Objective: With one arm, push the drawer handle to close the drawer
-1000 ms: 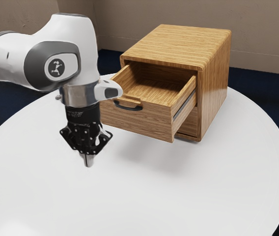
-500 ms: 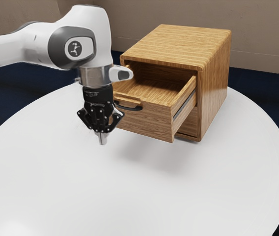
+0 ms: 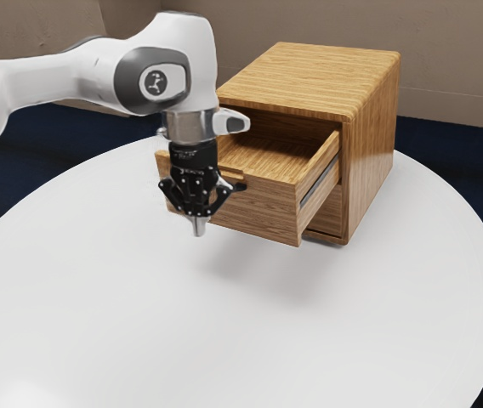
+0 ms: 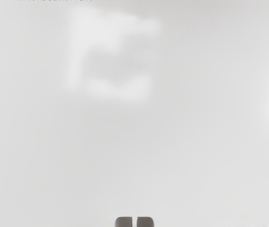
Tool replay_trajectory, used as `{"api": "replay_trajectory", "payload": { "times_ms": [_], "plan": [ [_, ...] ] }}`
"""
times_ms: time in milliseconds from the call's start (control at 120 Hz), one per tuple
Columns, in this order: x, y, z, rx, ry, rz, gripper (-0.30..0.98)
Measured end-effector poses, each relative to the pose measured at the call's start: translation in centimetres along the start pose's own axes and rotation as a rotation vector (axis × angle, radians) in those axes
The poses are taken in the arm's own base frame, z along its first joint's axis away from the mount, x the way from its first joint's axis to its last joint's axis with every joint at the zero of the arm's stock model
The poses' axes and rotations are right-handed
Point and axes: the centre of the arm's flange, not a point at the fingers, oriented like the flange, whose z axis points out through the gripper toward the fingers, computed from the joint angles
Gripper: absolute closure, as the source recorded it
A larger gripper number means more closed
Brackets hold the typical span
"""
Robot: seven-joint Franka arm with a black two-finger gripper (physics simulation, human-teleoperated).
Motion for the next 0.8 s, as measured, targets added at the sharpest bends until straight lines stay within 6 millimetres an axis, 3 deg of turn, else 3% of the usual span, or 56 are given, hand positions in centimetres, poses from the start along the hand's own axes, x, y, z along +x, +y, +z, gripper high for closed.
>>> {"api": "replay_trajectory", "payload": {
  "times_ms": [233,500,800],
  "plan": [
    [1.3,-1.0,-0.5,0.019,0.032,-0.048,0.79],
    [4.4,-2.4,-1.3,0.0,0.055,-0.086,0.79],
    [7.0,-1.4,-1.0,0.028,0.087,-0.073,0.79]
  ]
}}
